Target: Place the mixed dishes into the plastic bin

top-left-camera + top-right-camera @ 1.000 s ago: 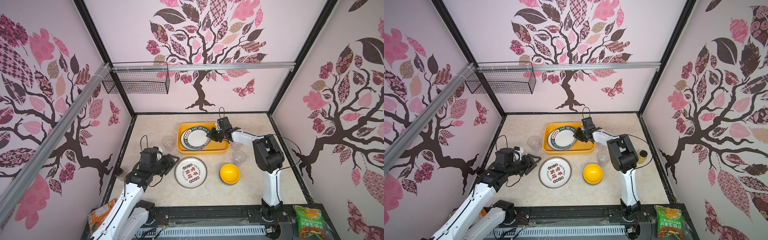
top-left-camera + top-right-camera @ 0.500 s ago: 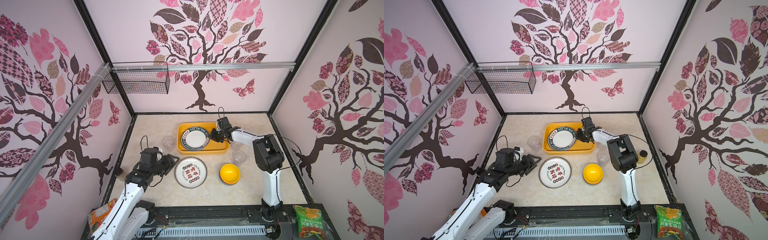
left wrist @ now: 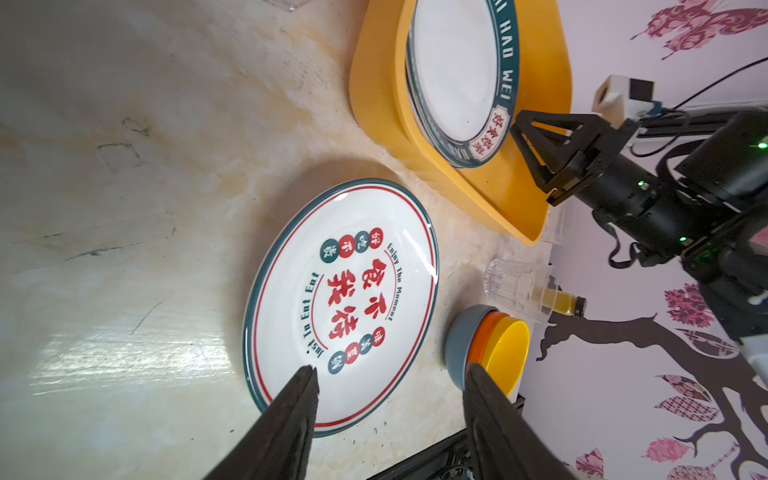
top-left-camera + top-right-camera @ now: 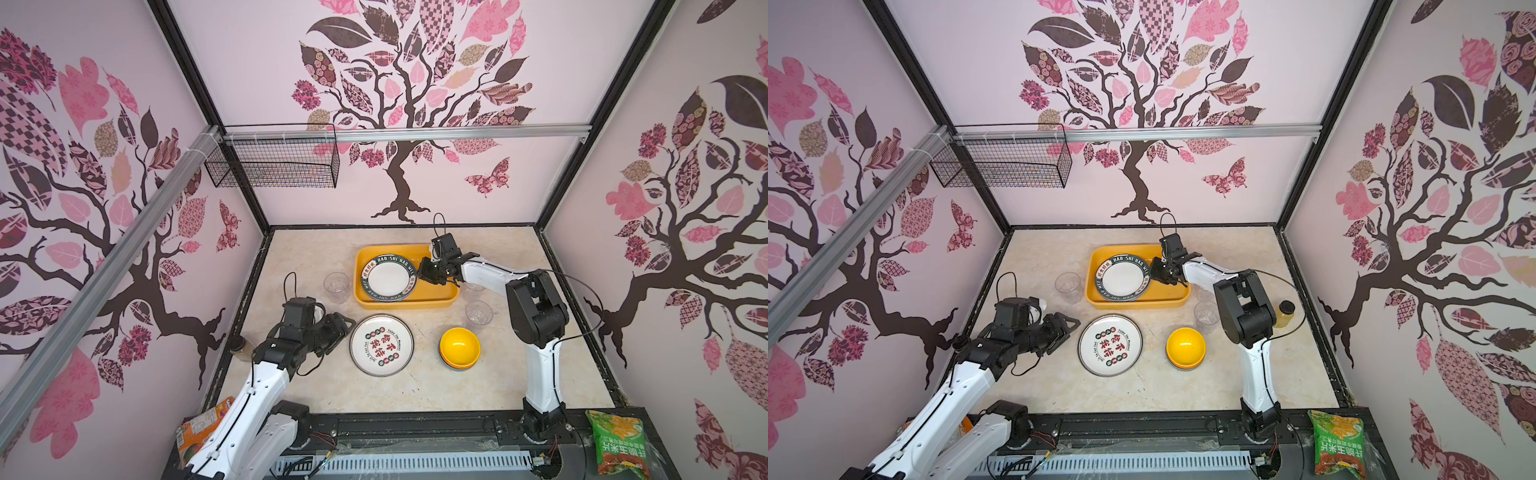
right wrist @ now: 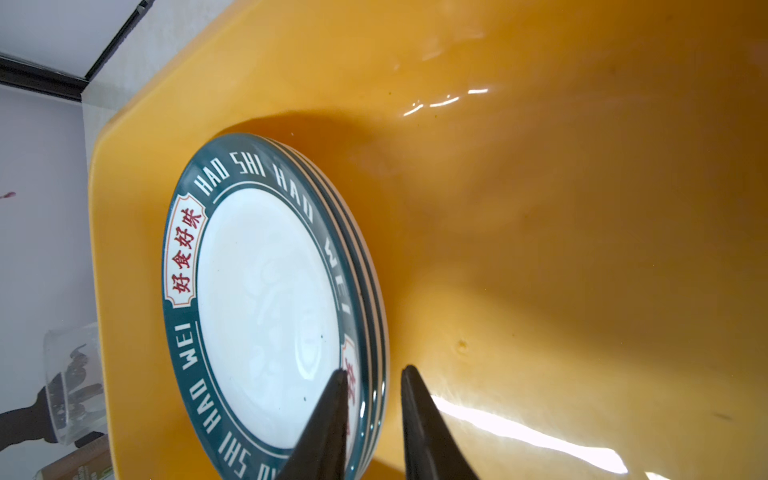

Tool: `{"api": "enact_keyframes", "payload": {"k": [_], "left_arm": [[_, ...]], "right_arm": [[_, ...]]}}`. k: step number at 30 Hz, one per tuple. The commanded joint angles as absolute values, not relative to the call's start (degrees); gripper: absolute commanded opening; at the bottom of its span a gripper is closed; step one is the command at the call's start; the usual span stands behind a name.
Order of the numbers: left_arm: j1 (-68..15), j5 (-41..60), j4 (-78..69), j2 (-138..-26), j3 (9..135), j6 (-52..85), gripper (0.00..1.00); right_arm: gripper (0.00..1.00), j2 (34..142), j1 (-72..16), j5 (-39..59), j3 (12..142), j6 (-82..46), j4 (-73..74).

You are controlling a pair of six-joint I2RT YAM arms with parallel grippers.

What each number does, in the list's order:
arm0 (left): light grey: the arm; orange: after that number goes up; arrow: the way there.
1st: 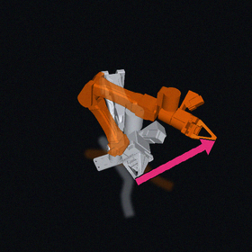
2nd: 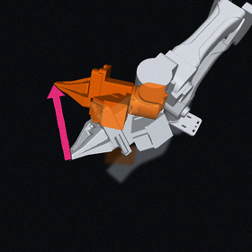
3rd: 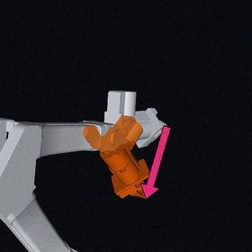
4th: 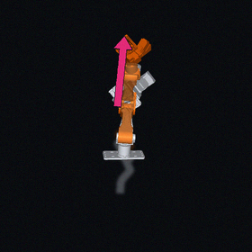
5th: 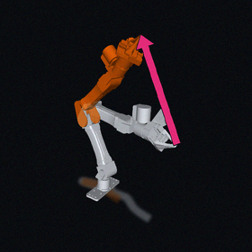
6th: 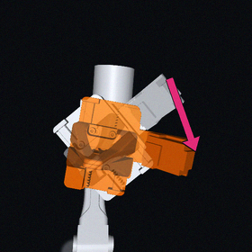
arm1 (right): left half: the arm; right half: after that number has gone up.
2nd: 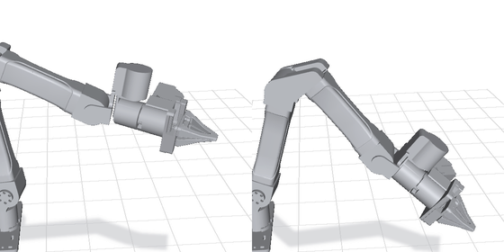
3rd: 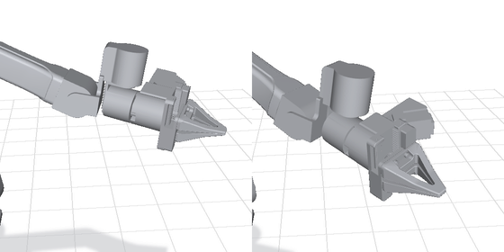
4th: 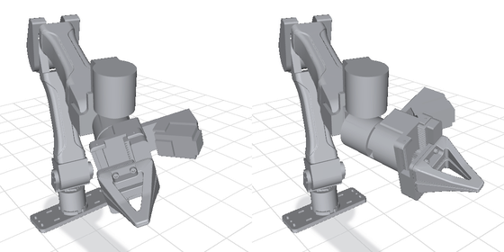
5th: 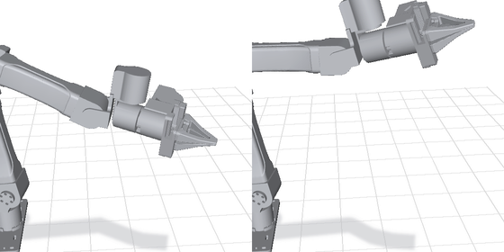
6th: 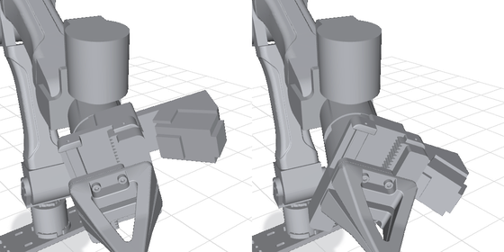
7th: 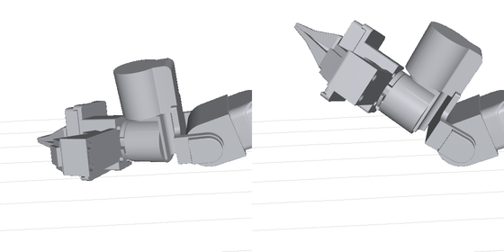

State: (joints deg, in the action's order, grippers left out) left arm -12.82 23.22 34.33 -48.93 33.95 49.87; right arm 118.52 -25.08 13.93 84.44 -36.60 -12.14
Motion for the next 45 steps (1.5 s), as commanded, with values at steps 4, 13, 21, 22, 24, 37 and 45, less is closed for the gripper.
{"api": "enact_keyframes", "payload": {"k": [4, 13, 21, 22, 24, 37, 45], "left_arm": [[-12.61, 22.40, 38.63, -51.92, 34.50, 45.73, 0.59], [-12.61, 23.78, 38.41, -54.97, 33.19, 44.25, 0.60], [-12.77, 22.94, 38.68, -59.87, 32.82, 43.98, 0.60], [-12.95, 22.94, 38.41, -60.56, 32.70, 44.03, 0.60], [-13.35, 23.11, 37.33, -61.65, 32.11, 44.29, 0.60], [-14.08, 26.10, 29.08, -69.43, 29.16, 44.72, 0.57], [-13.93, 28.97, 22.83, -74.27, 27.58, 45.26, 0.50]], "right_arm": [[0.28, 107.24, -25.79, 13.64, 78.02, -34.20, -13.64], [0.35, 93.92, -26.11, 20.09, 66.63, -33.11, -12.02], [0.36, 88.29, -27.38, 29.50, 59.69, -30.50, -13.45], [0.37, 88.08, -27.99, 29.68, 59.38, -30.08, -13.83], [0.41, 87.86, -29.54, 29.79, 58.59, -29.21, -15.00], [0.42, 87.53, -31.99, 32.48, 53.28, -31.06, -11.13], [0.42, 87.89, -32.19, 31.89, 54.45, -30.62, -12.13]]}}
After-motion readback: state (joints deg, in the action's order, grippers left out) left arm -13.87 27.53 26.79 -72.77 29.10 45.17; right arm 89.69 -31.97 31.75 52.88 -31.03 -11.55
